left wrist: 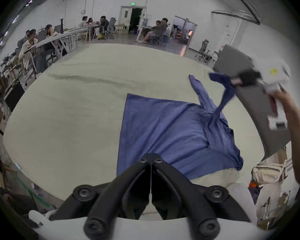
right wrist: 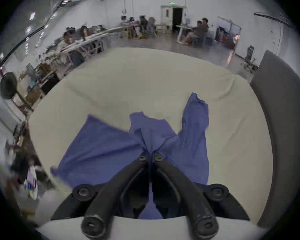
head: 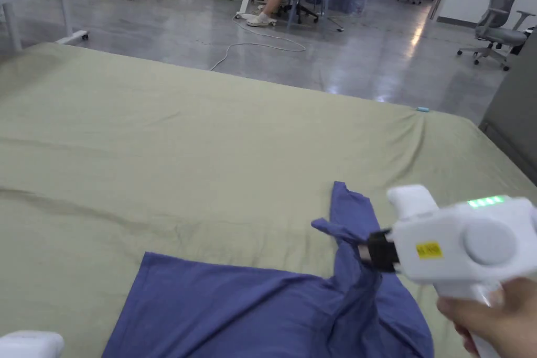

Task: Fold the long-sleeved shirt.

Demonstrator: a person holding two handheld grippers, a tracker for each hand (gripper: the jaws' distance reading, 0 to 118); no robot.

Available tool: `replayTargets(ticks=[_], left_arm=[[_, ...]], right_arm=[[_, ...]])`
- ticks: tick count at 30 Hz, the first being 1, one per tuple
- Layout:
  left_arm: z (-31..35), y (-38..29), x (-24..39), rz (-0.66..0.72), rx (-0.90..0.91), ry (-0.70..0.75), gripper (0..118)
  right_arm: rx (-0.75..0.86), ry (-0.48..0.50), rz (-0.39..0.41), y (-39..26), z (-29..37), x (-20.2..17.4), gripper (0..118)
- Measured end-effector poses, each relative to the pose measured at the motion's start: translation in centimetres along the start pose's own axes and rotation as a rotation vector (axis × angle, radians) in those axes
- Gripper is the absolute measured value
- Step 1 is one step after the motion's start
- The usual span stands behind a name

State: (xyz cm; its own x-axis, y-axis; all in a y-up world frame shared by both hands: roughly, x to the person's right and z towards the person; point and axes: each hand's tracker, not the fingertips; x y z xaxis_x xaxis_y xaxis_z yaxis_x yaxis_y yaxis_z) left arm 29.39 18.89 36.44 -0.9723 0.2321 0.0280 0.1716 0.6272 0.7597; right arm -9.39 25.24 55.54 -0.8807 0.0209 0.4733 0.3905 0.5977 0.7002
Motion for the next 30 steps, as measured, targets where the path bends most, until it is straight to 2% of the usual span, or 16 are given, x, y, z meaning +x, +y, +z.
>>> replayTargets(ticks=[3, 6, 11, 15, 17, 19, 20, 21, 22, 23, 25, 27, 29, 30], left_arm=[[1.2, -0.6, 0.3, 0.008, 0.016, -0.006, 0], [2.2, -1.6, 0.7, 0.021, 0.024, -0.01, 0], [2.8, -2.7, 2.0, 0.015, -0.001, -0.016, 0], [3.6, -3.4, 2.9, -0.005, -0.004, -0.027, 0], [3.9, -3.6, 3.3, -0.01, -0.006, -0.038, 0], [4.1, -3.6, 3.5, -0.016, -0.01, -0.039, 0], [4.1, -3.6, 3.5, -0.018, -0.011, -0.037, 0], [4.1, -3.6, 3.5, -0.019, -0.012, -0.036, 0], [4.1, -3.6, 3.5, -0.019, -0.013, -0.035, 0], [3.9, -3.3, 3.4, -0.019, -0.014, -0.034, 0], [3.6, -3.0, 3.4, -0.024, -0.014, -0.027, 0], [2.9, -2.5, 3.4, -0.029, -0.02, -0.015, 0], [2.0, -2.2, 3.2, -0.024, -0.03, -0.012, 0], [1.5, -2.0, 3.1, -0.022, -0.035, -0.01, 0]], right_arm=[[-0.104, 0.023, 0.017, -7.6, 3.6, -1.5, 0], [-0.219, -0.019, 0.004, -14.5, 3.9, -2.3, 0], [-0.344, -0.064, -0.087, -20.8, -2.0, -1.6, 0], [-0.456, -0.105, -0.104, -23.5, -8.1, -1.2, 0], [-0.422, -0.082, -0.116, -23.4, -8.4, -1.3, 3], [-0.448, -0.085, -0.143, -22.3, -7.2, -0.8, 10], [-0.456, -0.071, -0.15, -21.8, -6.3, -0.6, 24], [-0.458, -0.056, -0.129, -21.1, -4.5, -0.6, 54], [-0.447, -0.054, -0.107, -20.5, -2.8, -0.7, 95], [-0.401, -0.114, -0.087, -19.8, -0.9, -0.9, 108], [-0.252, -0.166, -0.096, -18.4, 2.9, -1.1, 109], [-0.148, -0.14, -0.181, -17.9, 5.9, -0.7, 109], [-0.088, -0.095, -0.259, -17.9, 6.5, -0.6, 108], [-0.08, -0.081, -0.287, -18.1, 6.1, -0.2, 105]])
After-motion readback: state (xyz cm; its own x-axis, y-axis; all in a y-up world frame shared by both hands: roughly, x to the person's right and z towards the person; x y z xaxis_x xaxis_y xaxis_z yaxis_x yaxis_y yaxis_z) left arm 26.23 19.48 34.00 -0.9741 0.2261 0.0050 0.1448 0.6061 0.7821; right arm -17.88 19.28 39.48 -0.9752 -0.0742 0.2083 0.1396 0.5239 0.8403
